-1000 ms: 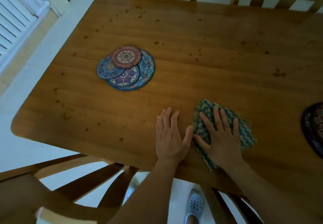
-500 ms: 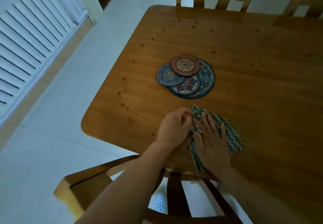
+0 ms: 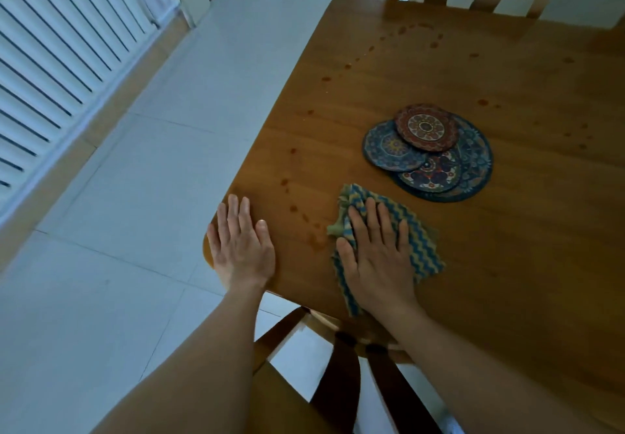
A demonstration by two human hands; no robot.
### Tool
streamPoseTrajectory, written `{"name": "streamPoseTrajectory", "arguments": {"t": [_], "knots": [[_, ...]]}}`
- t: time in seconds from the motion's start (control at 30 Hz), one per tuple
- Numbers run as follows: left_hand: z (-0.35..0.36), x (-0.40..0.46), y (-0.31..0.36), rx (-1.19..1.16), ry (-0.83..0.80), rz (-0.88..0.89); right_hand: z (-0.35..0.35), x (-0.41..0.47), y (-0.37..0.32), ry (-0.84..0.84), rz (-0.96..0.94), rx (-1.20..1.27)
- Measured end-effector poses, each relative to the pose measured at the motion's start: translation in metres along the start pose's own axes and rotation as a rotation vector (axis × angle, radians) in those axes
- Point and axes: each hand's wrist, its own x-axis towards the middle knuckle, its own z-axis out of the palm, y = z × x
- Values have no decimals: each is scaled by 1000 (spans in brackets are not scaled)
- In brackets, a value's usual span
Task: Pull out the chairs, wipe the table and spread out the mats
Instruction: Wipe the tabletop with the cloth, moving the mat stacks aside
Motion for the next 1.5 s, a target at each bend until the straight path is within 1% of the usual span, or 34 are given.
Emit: {"name": "streamPoseTrajectory", "arguments": {"t": [0.17, 0.23, 0.3, 0.37, 0.43, 0.47, 0.53, 0.6, 0.7, 0.73, 0.77, 0.8, 0.87, 0.9, 0.97, 1.0, 1.1, 1.17, 1.23, 1.33, 1.4, 1.5], "knots": [[0, -1, 1, -17, 51, -27, 10, 38, -45, 6, -79, 15], [-1, -2, 1, -28, 56, -32, 14, 49, -59, 19, -161, 34], [-1, -2, 2, -35, 61, -31, 19, 55, -67, 39, -285, 43], [-2, -1, 4, -55, 66, -33, 19, 53, -64, 50, -403, 133], [-2, -1, 4, -62, 69, -37, 17, 43, -54, 46, -454, 293], [-2, -2, 4, -58, 69, -35, 16, 35, -48, 48, -444, 370], [-2, -2, 5, -50, 75, -26, 6, 18, -41, 37, -351, 519], [-2, -2, 5, -51, 75, -26, -12, 8, -39, 7, -213, 722], [-1, -1, 4, -39, 68, -30, -44, 7, -32, -17, 39, 1099], [-1, -2, 4, -35, 73, -30, -50, 8, -23, -17, 107, 1119], [0, -2, 3, -32, 78, -30, -52, 8, -13, 16, 142, 1017], [0, -1, 3, -32, 79, -30, -51, 9, -2, 77, 157, 826], [0, -1, 3, -32, 77, -32, -42, 10, 13, 197, 95, 480], [1, -1, 2, -32, 78, -34, -34, 13, 14, 192, 29, 361], [1, -1, 1, -35, 84, -38, -17, 19, 3, 81, -80, 143], [0, -1, 1, -38, 84, -38, -8, 22, -5, 52, -111, 67], [2, 0, 2, -45, 89, -31, 4, 37, -30, 58, -135, 9], [2, 0, 1, -65, 93, -20, 9, 49, -46, 30, -184, -16], [1, 1, 1, -90, 87, -9, 15, 55, -63, -5, -310, -22], [-2, 1, 1, -129, 77, 4, 19, 53, -82, -82, -515, 31], [-5, 0, 2, -154, 63, 24, 16, 43, -78, -117, -568, 45], [-6, -3, 2, -163, 59, 40, 10, 12, -45, -155, -623, 10]]}}
